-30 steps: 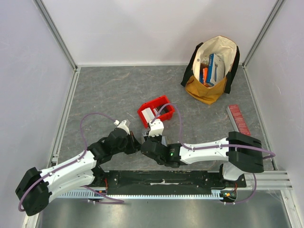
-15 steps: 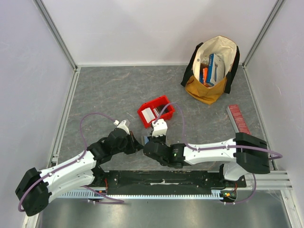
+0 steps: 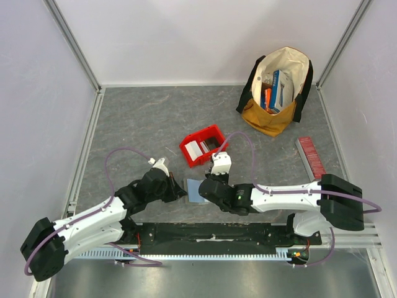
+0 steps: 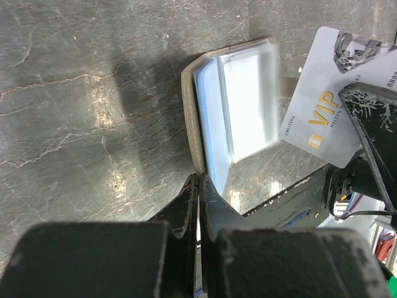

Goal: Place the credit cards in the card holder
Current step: Insert the credit card into the card holder.

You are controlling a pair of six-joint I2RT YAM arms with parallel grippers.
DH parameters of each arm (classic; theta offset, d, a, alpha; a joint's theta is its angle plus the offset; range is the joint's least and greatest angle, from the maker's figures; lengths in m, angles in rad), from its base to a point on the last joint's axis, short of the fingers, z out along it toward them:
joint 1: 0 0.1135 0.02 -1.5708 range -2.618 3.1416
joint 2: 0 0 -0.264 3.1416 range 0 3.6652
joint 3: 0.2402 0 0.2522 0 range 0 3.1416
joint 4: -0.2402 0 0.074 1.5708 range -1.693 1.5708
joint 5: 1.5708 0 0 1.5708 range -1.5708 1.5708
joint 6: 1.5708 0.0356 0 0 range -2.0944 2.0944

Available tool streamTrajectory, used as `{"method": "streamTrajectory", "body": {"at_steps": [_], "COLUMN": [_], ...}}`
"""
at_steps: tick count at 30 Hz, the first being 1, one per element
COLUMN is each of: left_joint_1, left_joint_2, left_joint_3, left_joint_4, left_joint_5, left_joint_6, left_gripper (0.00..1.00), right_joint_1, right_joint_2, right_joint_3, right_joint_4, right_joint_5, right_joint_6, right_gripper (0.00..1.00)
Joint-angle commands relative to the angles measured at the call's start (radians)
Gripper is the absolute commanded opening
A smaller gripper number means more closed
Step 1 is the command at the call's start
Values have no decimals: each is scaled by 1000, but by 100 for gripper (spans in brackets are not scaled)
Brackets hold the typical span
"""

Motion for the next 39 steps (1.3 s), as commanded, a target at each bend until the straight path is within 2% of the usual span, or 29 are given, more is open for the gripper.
{"method": "streamTrajectory", "body": {"at_steps": [1,7,13,16,22,33,39], "left_joint_1": [2,3,3,3,3,3,3], "left_joint_2": [5,13,54,79,114,83,92], "left_joint_3": [-6,-23,-55,-59,-58,-78,-78], "left_joint_4": [23,33,60,68,82,83,95], "left_joint_5": [-12,-15,-21,-23,-21,-26,-17], "left_joint_6": [7,6,0,-2,-3,-25,-25], "left_gripper": [2,2,2,2,2,2,2], "right_joint_1": [-22,-66,-192,-206,-216,-216,-216], "right_joint_2": [-25,-40,-77,-63,-20,-48,-5], "right_joint_3": [-13,-29,-149,-183,-250,-333,-382], "right_joint_4": [-14,-8,266,343,439,437,534], "right_joint_5": [-27,-92,-492,-576,-628,-539,-554], "right_joint_6": [43,59,37,68,154,232,278], "right_gripper": [0,0,0,0,0,0,0]}}
